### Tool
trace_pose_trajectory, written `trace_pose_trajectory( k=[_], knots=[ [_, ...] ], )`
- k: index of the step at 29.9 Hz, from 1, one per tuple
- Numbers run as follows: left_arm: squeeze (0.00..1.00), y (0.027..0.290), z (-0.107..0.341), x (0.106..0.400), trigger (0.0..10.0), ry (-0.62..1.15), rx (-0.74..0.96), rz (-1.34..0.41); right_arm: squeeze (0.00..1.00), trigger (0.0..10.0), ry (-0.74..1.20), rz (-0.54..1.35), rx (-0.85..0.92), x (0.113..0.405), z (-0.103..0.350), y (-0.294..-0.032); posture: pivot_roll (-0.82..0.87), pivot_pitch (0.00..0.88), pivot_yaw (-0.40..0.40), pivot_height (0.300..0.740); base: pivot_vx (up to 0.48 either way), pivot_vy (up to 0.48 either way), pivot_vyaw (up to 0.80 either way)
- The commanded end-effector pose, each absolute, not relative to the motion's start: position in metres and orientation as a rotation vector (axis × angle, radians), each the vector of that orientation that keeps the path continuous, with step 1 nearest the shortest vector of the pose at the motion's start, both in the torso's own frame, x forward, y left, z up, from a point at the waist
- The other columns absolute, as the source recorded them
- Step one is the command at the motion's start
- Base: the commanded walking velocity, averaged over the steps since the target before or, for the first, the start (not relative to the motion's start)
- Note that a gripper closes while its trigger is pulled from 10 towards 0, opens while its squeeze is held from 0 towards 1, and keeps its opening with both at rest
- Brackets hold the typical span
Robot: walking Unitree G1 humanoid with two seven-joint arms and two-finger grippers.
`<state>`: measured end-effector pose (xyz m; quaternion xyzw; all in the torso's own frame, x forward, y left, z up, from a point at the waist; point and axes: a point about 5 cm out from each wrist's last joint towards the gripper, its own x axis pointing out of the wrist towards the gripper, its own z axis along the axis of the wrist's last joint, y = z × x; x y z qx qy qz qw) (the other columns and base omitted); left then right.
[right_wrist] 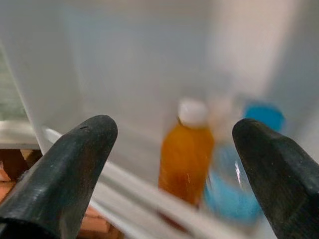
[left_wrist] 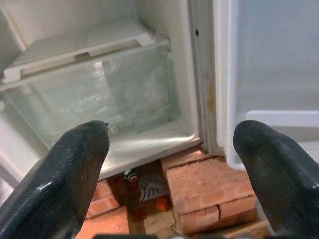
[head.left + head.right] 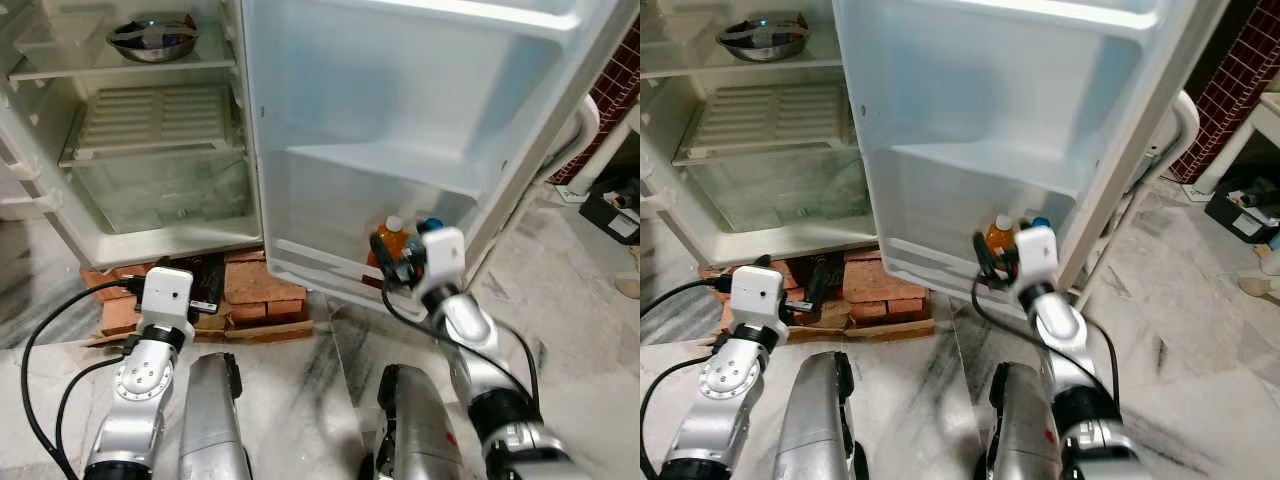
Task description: Restocking fridge
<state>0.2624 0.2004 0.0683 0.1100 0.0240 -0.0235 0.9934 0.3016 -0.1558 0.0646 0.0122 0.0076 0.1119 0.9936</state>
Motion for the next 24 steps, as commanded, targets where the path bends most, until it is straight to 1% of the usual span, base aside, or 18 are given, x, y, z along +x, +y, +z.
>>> trace_pose_trajectory(
  k=[1, 4, 7, 12, 17, 24],
  knots=[
    [0.0, 0.202, 0.067, 0.262, 10.0, 0.046, 0.22, -0.041, 0.0, 10.0, -0.058, 0.2, 0.019, 0.301, 0.079, -0.157, 0.07, 0.0, -0.027, 0.517, 0.0, 0.0, 0.0],
    [0.0, 0.202, 0.066, 0.262, 10.0, 0.048, 0.221, -0.044, 0.0, 10.0, -0.105, 0.196, -0.018, 0.292, 0.085, -0.156, 0.06, 0.0, -0.023, 0.517, 0.0, 0.0, 0.0],
    [0.0, 0.203, 0.065, 0.263, 10.0, 0.049, 0.22, -0.042, 0.0, 10.0, -0.129, 0.16, 0.023, 0.288, 0.09, -0.158, 0.06, 0.0, -0.019, 0.526, 0.0, 0.0, 0.0],
    [0.0, 0.201, 0.064, 0.264, 10.0, 0.048, 0.216, -0.046, 0.0, 10.0, -0.145, 0.151, 0.044, 0.286, 0.099, -0.156, 0.05, 0.0, -0.01, 0.556, 0.0, 0.0, 0.0],
    [0.0, 0.2, 0.066, 0.268, 10.0, 0.04, 0.215, -0.055, 0.0, 10.0, -0.196, 0.176, 0.07, 0.285, 0.119, -0.149, 0.05, 0.0, -0.009, 0.591, 0.0, 0.0, 0.0],
    [0.0, 0.198, 0.065, 0.268, 10.0, 0.037, 0.208, -0.054, 0.0, 10.0, -0.2, 0.203, 0.058, 0.282, 0.127, -0.149, 0.04, 0.0, -0.017, 0.636, 0.0, 0.0, 0.0]
  ],
)
